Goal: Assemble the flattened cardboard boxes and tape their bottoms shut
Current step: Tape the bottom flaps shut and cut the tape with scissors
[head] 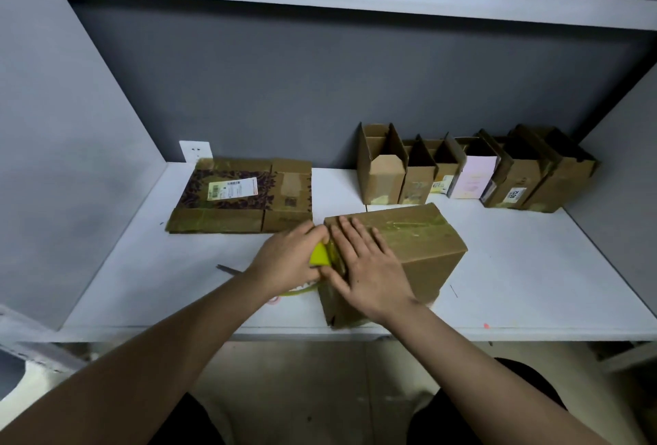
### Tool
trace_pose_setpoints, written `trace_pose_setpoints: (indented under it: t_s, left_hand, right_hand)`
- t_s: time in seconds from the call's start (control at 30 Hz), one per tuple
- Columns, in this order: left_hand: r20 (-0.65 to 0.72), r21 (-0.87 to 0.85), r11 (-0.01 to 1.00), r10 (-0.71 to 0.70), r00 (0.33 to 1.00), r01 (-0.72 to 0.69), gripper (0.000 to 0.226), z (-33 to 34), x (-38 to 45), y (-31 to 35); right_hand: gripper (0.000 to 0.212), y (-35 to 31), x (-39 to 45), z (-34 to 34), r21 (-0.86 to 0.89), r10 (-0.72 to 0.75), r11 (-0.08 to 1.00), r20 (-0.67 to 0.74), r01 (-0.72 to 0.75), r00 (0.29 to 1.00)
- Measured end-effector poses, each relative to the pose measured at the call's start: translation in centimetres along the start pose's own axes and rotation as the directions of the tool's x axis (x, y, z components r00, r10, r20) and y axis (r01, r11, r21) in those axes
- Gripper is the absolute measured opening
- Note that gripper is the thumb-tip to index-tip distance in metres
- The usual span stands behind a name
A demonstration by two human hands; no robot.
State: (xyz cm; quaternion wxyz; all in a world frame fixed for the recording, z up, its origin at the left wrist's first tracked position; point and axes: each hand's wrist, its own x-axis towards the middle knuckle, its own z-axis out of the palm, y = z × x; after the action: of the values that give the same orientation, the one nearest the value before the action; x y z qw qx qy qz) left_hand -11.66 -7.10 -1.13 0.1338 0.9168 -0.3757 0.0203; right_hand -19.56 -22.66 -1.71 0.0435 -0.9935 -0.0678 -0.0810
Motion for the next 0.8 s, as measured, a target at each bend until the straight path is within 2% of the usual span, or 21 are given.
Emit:
trace_pose_setpoints:
  t_s: [0.07,0.13,0.27,0.33,0.4,0.47,0.5,0.6,0.73,0.8]
  left_hand:
    - [-0.012,-0.12,0.99,-0.073,0.997,0.071,0.044,0.4,0.1,0.7]
    - [0.005,-0.231,0.97,-0.08,0.997,0.079,0.044,0.3,-0.1,0.6]
    - [0.142,-0.445,0.881,-0.107,0.984,0.16,0.049,0.3,-1.3,0.3]
    - [0.185,-0.632,0.742,-0.137,0.973,0.225,0.045,1.1,-1.7,1.0]
    - [0.186,-0.797,0.537,-0.217,0.958,0.277,0.036,1.6,-1.8,1.9]
    - [0.229,-0.872,0.357,-0.307,0.924,0.335,0.031,1.4,-1.6,2.4]
    - [0.256,-0.878,0.31,-0.338,0.905,0.364,0.029,1.3,-1.6,2.5]
    - [0.298,-0.856,0.301,-0.379,0.876,0.421,0.023,1.3,-1.6,2.1]
    - [0.351,-0.833,0.306,-0.352,0.867,0.462,0.026,1.2,-1.2,2.1]
    - [0.301,-0.818,0.373,-0.369,0.879,0.437,0.022,1.1,-1.0,2.3]
  right_hand:
    - [0.071,1.2,-0.2,0.1,-0.028,-0.017,0.999,0.0,0.017,1.0]
    - [0.067,2.6,-0.3,0.0,-0.012,-0.068,0.998,0.033,0.068,0.997]
    - [0.067,5.3,-0.2,-0.9,0.053,-0.19,0.981,0.074,0.186,0.979]
    - [0.07,6.0,-0.1,-1.2,0.077,-0.19,0.98,0.088,0.184,0.978]
    - [0.076,5.8,0.1,-1.3,0.129,-0.132,0.984,0.094,0.119,0.987]
    - [0.079,4.8,0.3,-0.9,0.186,-0.007,0.983,0.066,-0.006,0.998]
    - [0.078,4.3,0.6,-0.8,0.214,0.08,0.973,0.048,-0.089,0.996]
    - [0.071,3.2,1.5,-0.2,0.173,0.265,0.949,0.026,-0.265,0.964]
    - [0.073,3.2,1.8,0.0,0.07,0.26,0.963,0.032,-0.262,0.965]
    - [0.071,3.2,1.8,0.0,0.082,0.257,0.962,0.038,-0.259,0.966]
